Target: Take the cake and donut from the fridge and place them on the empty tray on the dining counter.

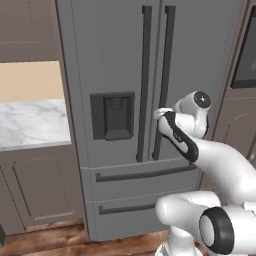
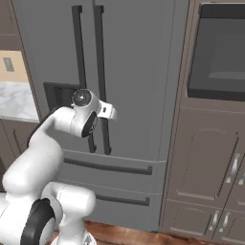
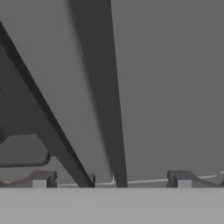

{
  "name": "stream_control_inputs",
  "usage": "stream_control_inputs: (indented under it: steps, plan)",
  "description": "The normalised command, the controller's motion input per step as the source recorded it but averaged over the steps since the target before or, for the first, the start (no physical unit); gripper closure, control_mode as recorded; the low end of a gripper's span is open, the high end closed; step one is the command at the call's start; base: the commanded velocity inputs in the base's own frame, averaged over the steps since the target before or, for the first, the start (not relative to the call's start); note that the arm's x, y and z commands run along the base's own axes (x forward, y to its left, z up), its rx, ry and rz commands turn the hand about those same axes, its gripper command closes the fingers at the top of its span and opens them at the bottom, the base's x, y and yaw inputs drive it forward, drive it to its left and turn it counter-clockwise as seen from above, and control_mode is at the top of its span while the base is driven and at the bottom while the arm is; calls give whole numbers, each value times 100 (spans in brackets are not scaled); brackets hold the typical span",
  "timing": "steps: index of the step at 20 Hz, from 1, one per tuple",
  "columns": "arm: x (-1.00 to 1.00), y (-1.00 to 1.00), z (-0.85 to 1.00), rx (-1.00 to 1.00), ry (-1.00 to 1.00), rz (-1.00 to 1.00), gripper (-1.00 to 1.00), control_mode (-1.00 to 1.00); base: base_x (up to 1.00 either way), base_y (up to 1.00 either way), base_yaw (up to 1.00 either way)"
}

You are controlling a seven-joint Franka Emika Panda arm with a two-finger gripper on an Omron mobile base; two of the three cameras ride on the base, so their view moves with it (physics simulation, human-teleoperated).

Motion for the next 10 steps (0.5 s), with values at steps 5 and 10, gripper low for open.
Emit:
stream_control_inputs:
  steps: [5, 10]
  plan:
    - [89, -8, -9, 0, -7, 0, -100, -100, 0, 0, 0]
    - [75, 0, -23, 0, -21, 0, -100, -100, 0, 0, 0]
